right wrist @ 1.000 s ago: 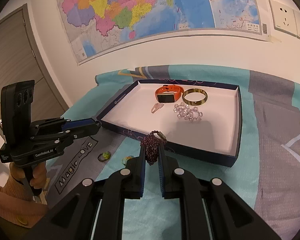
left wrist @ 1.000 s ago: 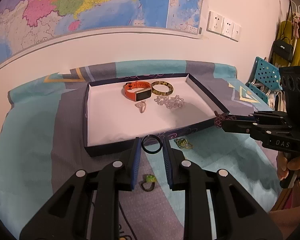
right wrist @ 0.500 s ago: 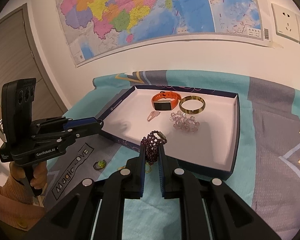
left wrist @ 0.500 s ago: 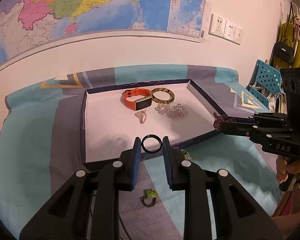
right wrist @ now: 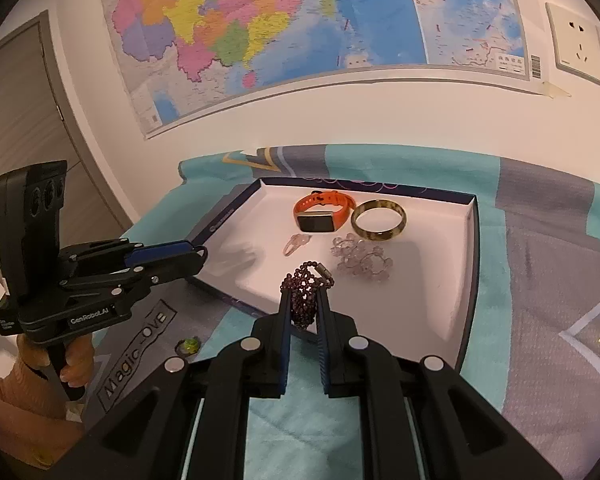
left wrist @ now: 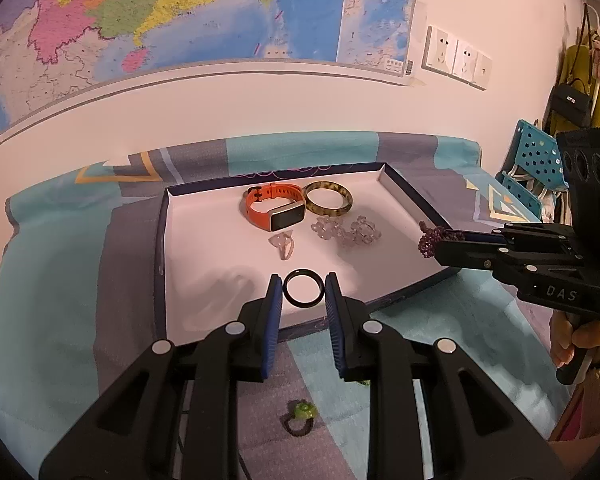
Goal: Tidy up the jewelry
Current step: 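Carry the necklace in right tool and black ring in left tool into the box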
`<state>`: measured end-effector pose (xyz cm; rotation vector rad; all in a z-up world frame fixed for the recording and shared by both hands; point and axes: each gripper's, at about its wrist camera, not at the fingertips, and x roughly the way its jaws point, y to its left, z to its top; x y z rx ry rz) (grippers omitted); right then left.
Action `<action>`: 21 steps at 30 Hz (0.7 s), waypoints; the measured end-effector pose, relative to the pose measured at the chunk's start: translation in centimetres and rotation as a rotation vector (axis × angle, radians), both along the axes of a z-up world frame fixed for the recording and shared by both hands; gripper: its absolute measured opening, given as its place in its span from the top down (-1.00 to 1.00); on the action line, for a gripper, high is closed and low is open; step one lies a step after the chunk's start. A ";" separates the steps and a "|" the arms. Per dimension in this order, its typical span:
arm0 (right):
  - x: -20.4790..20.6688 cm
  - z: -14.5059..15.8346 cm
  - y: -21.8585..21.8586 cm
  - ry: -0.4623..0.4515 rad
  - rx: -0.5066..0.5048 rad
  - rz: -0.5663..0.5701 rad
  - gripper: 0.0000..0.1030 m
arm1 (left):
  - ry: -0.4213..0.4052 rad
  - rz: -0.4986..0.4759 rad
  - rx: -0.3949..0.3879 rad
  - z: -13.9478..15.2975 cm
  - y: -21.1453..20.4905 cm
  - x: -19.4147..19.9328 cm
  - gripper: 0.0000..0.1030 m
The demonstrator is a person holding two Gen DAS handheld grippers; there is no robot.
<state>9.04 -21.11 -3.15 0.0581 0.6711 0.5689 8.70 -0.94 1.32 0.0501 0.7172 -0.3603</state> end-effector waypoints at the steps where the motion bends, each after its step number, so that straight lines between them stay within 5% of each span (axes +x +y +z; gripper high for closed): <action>1: 0.2 0.0 0.0 0.002 -0.001 -0.002 0.79 | 0.001 0.000 0.001 -0.1 0.0 0.1 0.57; 21: 3.3 -0.2 0.9 0.013 -0.044 -0.010 0.80 | 0.055 0.029 -0.006 -1.4 -0.4 3.1 0.57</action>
